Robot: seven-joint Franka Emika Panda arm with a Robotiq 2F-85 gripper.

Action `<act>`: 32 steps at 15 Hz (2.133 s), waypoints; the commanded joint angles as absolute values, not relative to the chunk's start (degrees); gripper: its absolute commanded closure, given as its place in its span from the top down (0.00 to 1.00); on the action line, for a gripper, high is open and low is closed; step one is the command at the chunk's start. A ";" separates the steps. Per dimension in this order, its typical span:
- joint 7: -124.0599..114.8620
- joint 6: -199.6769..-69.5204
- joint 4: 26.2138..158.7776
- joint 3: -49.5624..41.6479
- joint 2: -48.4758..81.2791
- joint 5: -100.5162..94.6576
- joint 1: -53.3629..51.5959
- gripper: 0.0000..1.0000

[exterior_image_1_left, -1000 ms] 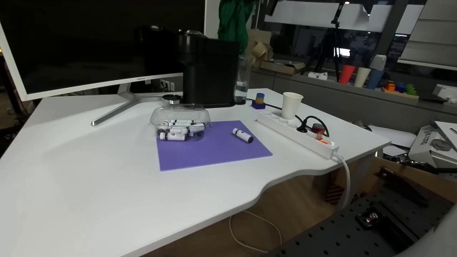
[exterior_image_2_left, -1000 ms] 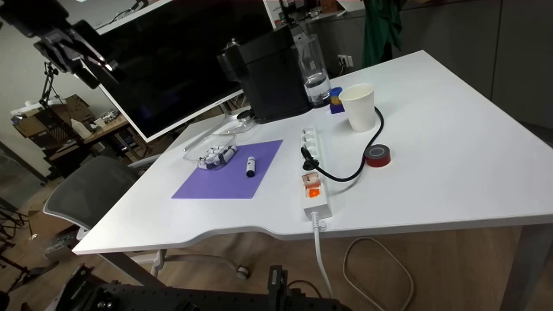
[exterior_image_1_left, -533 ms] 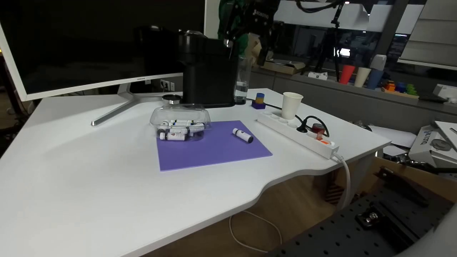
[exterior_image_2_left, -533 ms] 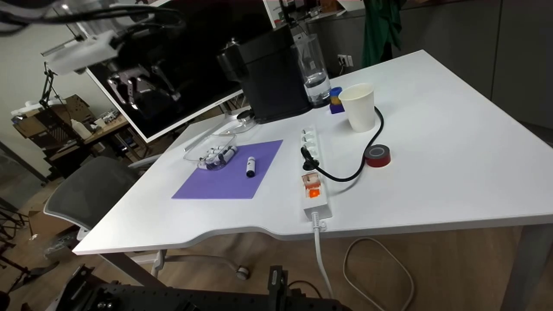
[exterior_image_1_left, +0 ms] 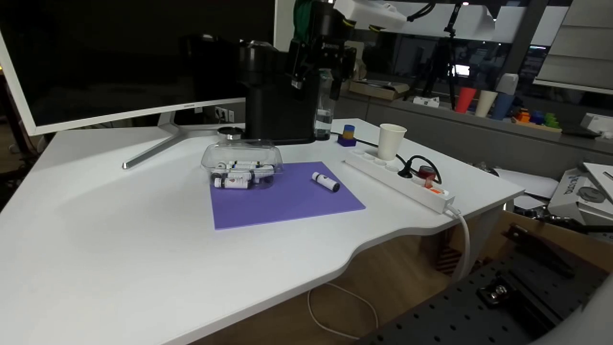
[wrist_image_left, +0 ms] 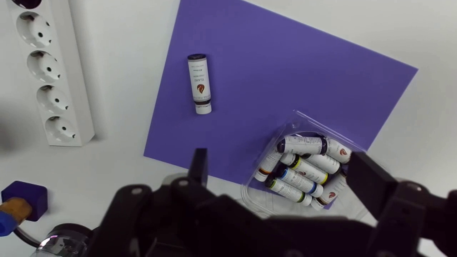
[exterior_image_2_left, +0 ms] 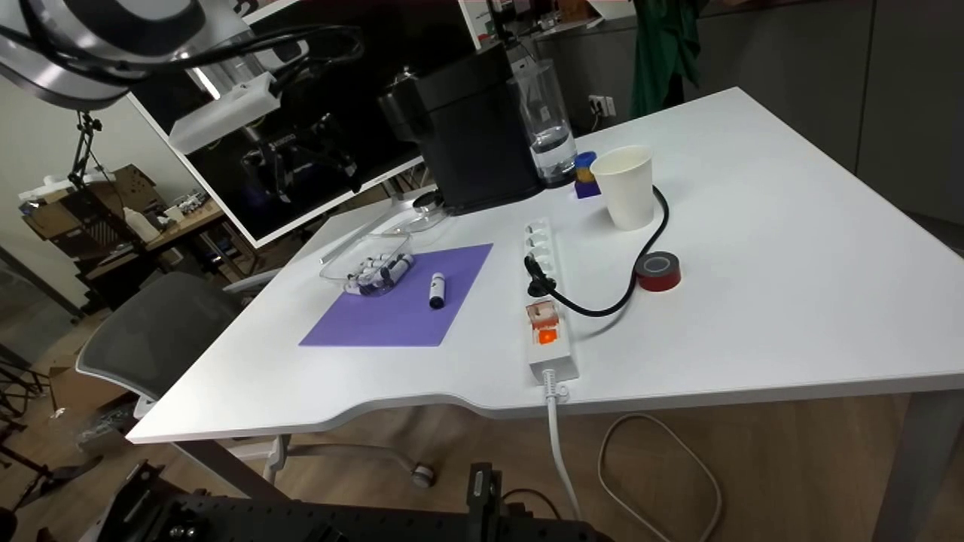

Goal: Put the thing on the blue mat in the clear container

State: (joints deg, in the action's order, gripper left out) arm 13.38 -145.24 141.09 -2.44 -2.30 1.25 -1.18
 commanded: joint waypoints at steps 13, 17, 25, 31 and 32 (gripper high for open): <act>18.08 -146.98 130.12 -3.78 20.17 -9.26 4.27 1.00; 18.32 -146.98 126.36 -3.13 24.76 -10.61 4.32 1.00; 18.92 -146.57 122.38 -1.65 30.66 -9.77 4.69 1.00; 18.30 -145.52 119.99 -1.99 34.06 -10.01 4.68 0.53; 18.34 -145.43 119.70 -1.94 34.45 -9.92 4.78 0.46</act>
State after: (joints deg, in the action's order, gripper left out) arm 18.91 -147.35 122.19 -2.05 32.85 -9.26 4.23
